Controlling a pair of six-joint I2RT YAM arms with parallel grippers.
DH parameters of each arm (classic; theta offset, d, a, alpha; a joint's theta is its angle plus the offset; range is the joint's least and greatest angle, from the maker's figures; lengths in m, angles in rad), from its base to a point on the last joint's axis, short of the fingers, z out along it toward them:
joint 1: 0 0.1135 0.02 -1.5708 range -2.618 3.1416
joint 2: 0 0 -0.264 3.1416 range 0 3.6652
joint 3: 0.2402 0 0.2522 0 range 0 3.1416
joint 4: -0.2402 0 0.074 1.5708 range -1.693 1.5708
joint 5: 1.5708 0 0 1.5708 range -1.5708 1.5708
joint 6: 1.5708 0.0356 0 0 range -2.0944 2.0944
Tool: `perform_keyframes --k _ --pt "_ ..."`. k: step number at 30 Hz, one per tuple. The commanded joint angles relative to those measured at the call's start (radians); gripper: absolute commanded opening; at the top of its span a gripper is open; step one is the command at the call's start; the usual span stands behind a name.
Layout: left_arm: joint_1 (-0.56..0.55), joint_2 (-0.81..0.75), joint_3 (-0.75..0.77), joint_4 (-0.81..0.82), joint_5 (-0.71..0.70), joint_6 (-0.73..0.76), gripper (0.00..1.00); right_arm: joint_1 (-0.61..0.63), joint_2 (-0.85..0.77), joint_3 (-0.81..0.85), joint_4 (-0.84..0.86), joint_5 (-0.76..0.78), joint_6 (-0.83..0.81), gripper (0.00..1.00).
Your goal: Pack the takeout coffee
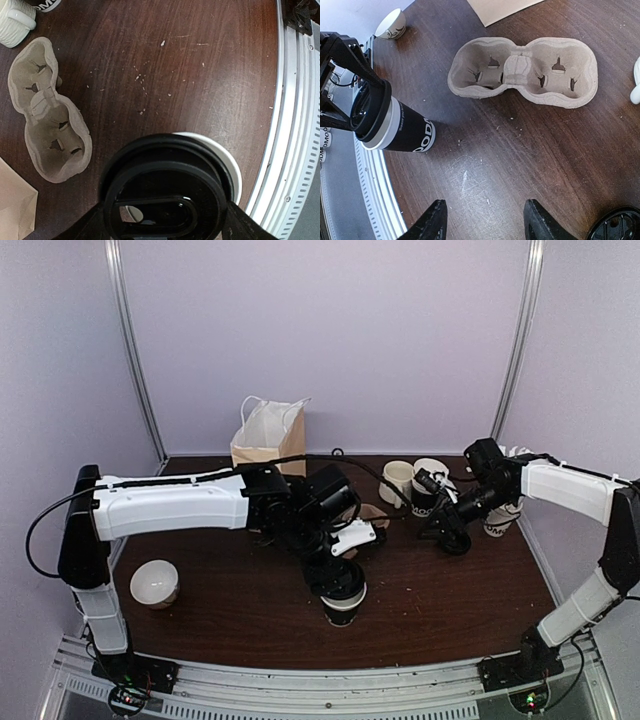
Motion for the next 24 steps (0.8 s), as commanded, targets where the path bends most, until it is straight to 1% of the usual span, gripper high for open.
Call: perform_keyframes --k 1,24 --pt "-0.005 0.017 0.032 -0.009 0.019 0.007 0.75 0.009 0.014 0.023 -0.023 -0.006 -0.021 0.55" --pt "-0.006 0.051 0.054 -0.008 0.07 0.0 0.76 0.023 0.038 0.034 -0.047 -0.006 -0.038 0.55"
